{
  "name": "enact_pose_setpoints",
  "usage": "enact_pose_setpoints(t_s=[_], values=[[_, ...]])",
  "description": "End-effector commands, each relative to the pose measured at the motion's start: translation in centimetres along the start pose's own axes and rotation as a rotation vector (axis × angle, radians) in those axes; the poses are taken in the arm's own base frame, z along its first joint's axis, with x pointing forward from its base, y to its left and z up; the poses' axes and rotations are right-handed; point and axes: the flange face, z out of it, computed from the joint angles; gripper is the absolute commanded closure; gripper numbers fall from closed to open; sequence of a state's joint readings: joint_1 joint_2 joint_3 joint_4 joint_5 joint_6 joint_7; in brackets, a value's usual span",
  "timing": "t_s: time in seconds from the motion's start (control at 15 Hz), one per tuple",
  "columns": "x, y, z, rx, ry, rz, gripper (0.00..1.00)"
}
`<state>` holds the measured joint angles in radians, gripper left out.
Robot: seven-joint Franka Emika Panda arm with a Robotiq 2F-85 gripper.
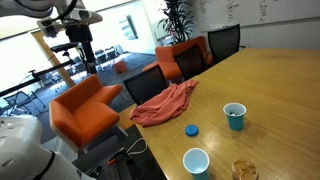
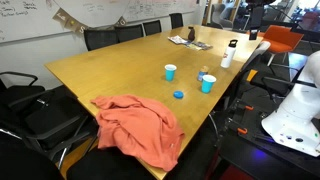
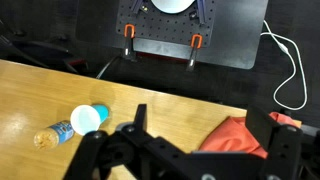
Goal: Move the cup at the edge of the table forward
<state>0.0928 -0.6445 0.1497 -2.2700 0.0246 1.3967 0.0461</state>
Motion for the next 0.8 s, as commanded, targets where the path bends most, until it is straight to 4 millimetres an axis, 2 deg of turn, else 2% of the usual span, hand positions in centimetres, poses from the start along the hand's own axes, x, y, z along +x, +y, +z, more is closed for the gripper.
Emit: enact_pose_setpoints(t_s=[0.0, 0.27, 0.4, 0.53, 0.73], values=[[0.0, 0.0, -0.1, 0.000, -0.001, 0.000, 0.00], [0.0, 0.0, -0.1, 0.000, -0.001, 0.000, 0.00], [0.5, 0.6, -0.2, 0.003, 0.006, 0.025, 0.00], [1.3, 2.1, -0.2, 0.013, 0.012, 0.073, 0.00], [2.8, 5.4, 0.4, 0.023, 0.019, 0.183, 0.00]])
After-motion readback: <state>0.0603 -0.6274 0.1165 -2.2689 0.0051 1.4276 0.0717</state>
